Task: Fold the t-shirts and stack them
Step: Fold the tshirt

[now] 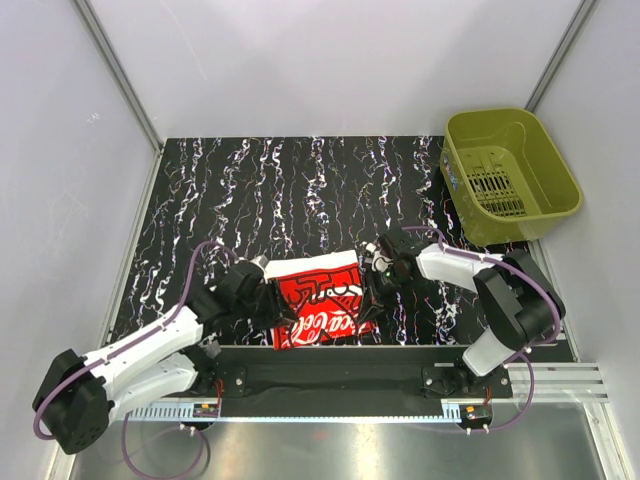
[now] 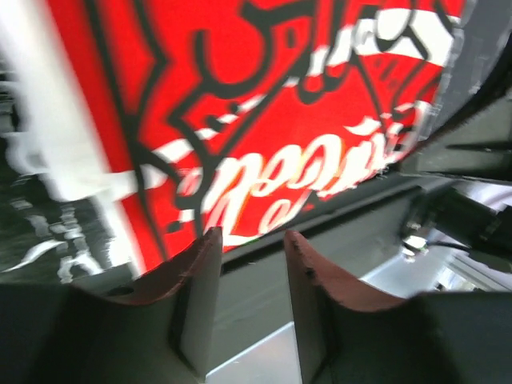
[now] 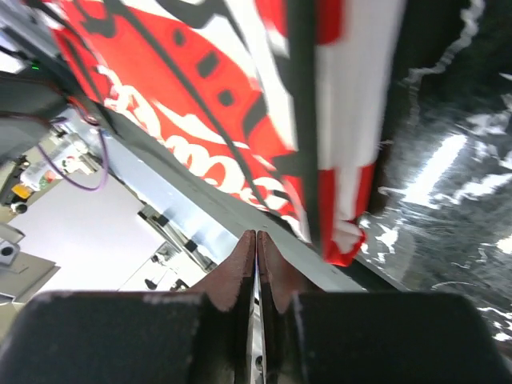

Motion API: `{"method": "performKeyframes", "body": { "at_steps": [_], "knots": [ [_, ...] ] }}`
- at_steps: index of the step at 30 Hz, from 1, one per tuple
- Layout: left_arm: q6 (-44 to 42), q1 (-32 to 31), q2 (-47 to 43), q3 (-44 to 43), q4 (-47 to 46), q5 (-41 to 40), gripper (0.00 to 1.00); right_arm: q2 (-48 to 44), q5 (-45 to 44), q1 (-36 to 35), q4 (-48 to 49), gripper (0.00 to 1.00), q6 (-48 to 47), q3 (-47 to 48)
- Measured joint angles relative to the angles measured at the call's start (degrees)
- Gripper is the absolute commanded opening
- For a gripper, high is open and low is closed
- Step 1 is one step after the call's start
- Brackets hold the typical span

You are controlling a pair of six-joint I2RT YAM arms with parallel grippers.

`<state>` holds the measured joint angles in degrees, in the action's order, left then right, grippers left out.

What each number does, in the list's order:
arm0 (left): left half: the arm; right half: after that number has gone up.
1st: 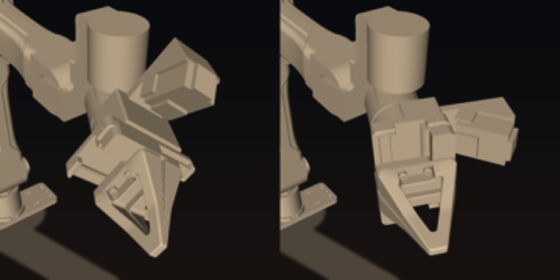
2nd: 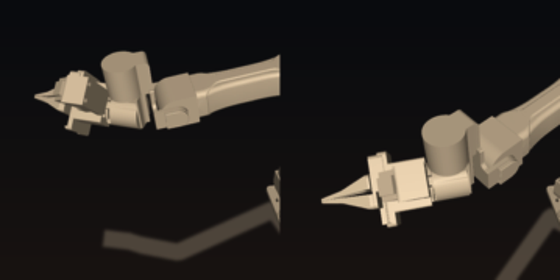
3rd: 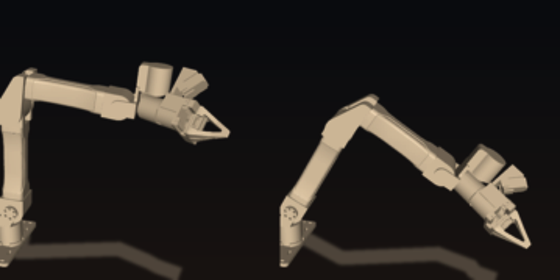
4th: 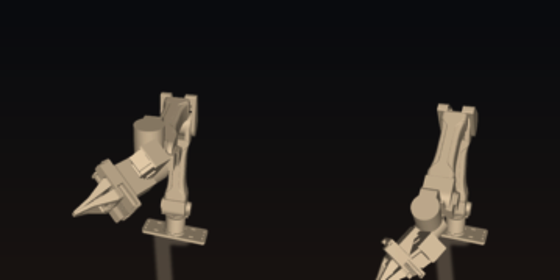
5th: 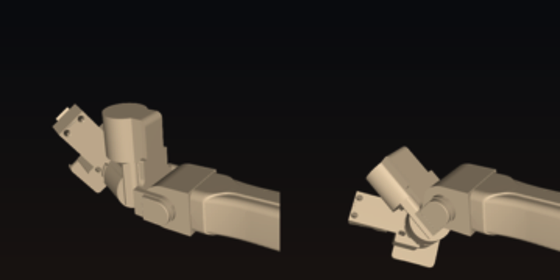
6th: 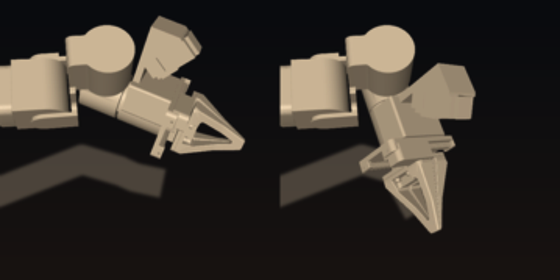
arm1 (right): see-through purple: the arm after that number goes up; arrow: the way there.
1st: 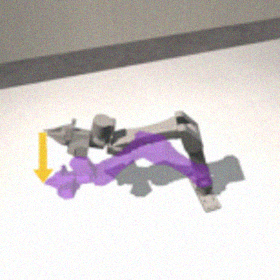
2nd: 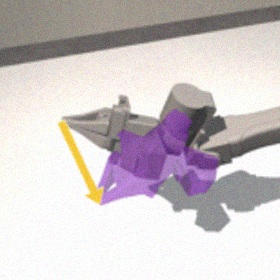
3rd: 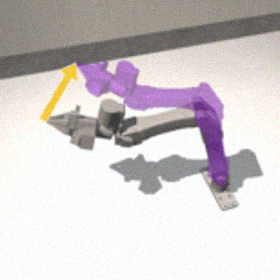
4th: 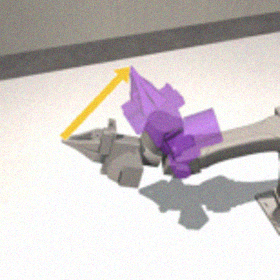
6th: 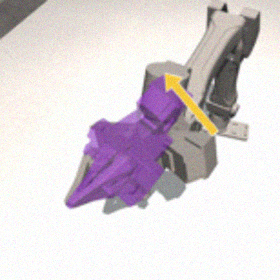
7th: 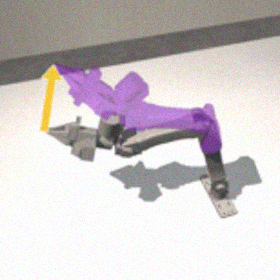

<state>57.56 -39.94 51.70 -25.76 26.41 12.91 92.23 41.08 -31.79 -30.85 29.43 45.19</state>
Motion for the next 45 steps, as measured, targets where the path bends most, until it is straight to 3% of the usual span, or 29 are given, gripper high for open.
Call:
{"method": "performKeyframes", "body": {
  "at_steps": [7, 14, 18, 19, 21, 23, 27, 35, 45],
  "knots": [
    [3.02, -1.42, 3.65, 5.79, -7.89, 2.32, 0.28, 0.17, -0.02, -0.22, 2.40, 0.08, 2.23, -0.15],
    [4.37, -1.57, 4.81, 8.57, -8.72, 2.27, 0.20, -0.72, -2.99, -0.13, 5.70, 0.08, 6.86, -9.55],
    [4.31, -1.57, 3.26, 8.44, -6.32, 1.27, 0.20, -1.92, -4.63, 0.57, 5.49, 0.09, 7.80, -9.99],
    [4.15, -1.57, 2.60, 8.04, -4.92, 0.83, 0.21, -2.01, -4.63, 0.74, 5.42, 0.11, 7.85, -9.99],
    [3.30, -1.62, 1.14, 6.36, -1.22, -0.33, 0.37, -2.73, -4.87, 0.98, 5.14, 0.17, 7.91, -9.92],
    [1.53, -1.62, -0.13, 2.36, 4.33, -2.45, 0.66, -4.70, -5.51, 1.20, 4.07, 0.28, 7.96, -9.44],
    [-2.93, 0.59, 0.94, -8.68, 12.28, -6.58, 0.90, -9.55, -5.99, 1.46, 0.63, 0.41, 6.78, -5.01],
    [-17.18, 16.26, 15.87, -17.49, 15.26, -8.02, 0.94, -12.90, -6.01, 1.49, -1.90, 0.44, 2.97, 3.13],
    [-24.98, 17.92, 29.57, -18.69, 6.80, -6.40, 0.88, -15.32, -5.90, 1.53, -2.21, 0.44, 2.51, -2.32]
  ]
}}
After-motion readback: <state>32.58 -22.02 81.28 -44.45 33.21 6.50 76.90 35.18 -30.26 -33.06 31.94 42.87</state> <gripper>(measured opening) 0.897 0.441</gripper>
